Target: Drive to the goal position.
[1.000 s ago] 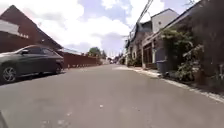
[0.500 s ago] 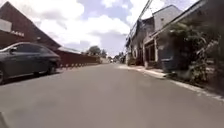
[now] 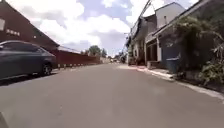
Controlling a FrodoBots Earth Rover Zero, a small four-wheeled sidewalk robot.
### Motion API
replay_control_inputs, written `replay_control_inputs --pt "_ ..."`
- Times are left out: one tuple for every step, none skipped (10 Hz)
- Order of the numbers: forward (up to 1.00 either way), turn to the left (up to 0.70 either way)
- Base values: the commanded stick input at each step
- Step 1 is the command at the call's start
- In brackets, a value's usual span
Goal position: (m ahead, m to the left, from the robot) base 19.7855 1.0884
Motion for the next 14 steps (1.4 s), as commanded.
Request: replay_control_inputs --pt "1.00 0.00" --pt "1.00 0.00" --pt "1.00 0.00" --pt "1.00 0.00" --pt "1.00 0.00" --pt "1.00 0.00" --pt "1.00 0.00" --pt "1.00 0.00" --pt "1.00 0.00" --pt "1.00 0.00" --pt "1.00 0.00" --pt "1.00 0.00" --pt "1.00 0.00" --pt "1.00 0.00"
